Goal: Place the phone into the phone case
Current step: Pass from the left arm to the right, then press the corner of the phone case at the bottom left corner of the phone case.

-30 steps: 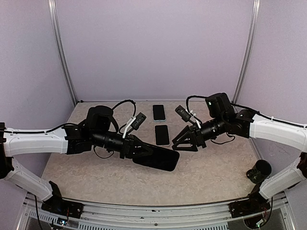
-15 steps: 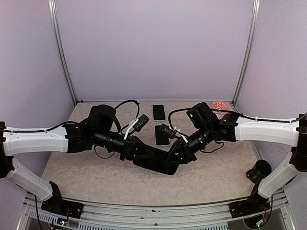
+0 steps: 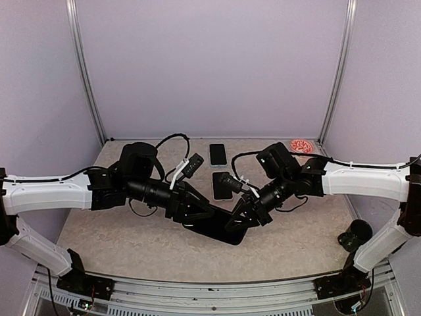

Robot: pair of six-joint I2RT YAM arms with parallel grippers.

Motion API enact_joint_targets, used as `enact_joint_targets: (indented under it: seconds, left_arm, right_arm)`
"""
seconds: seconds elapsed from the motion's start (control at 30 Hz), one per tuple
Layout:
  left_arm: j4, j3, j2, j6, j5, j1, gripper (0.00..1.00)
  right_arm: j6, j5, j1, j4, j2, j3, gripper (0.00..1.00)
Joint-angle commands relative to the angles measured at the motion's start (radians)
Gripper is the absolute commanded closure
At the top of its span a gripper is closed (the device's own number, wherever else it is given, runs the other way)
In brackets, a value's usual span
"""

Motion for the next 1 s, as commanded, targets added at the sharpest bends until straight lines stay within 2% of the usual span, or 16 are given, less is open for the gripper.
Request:
enact_joint_targets:
  seconds: [0.0,0.07,0.23,0.33,0.6,0.97]
  left_arm:
    - [0.09,0.005,-0.064,-0.048,-0.132,0.028,0.16]
    - [0.142,-0.027,-0.124,-0.1,-0.203,0.058,0.02]
    - [0.266,-0.146,-0.256,-0.23,-0.334,0.135,0.01]
    - [0.332,-0.206,-0.283,-0.285,-0.331,0.141,0.01]
    - [0.415,-0.211,-0.157,-0.303,-0.32,0.032,0.01]
    - [0.598,-0.129,0.067,-0.362,-0.238,-0.034,0.02]
  right_arm:
    - [0.067,-0.019,0.002,0.119,-0.061,-0.031,1.0]
    - [0.102,0.019,-0.009,0.164,-0.08,-0.044,1.0]
    - [0.224,0.111,-0.052,0.292,-0.128,-0.088,1.0]
    - [0.335,0.207,-0.067,0.41,-0.176,-0.132,1.0]
    - [0.507,0.385,-0.067,0.683,-0.305,-0.23,1.0]
    - [0.648,0.414,-0.067,0.899,-0.342,-0.335,1.0]
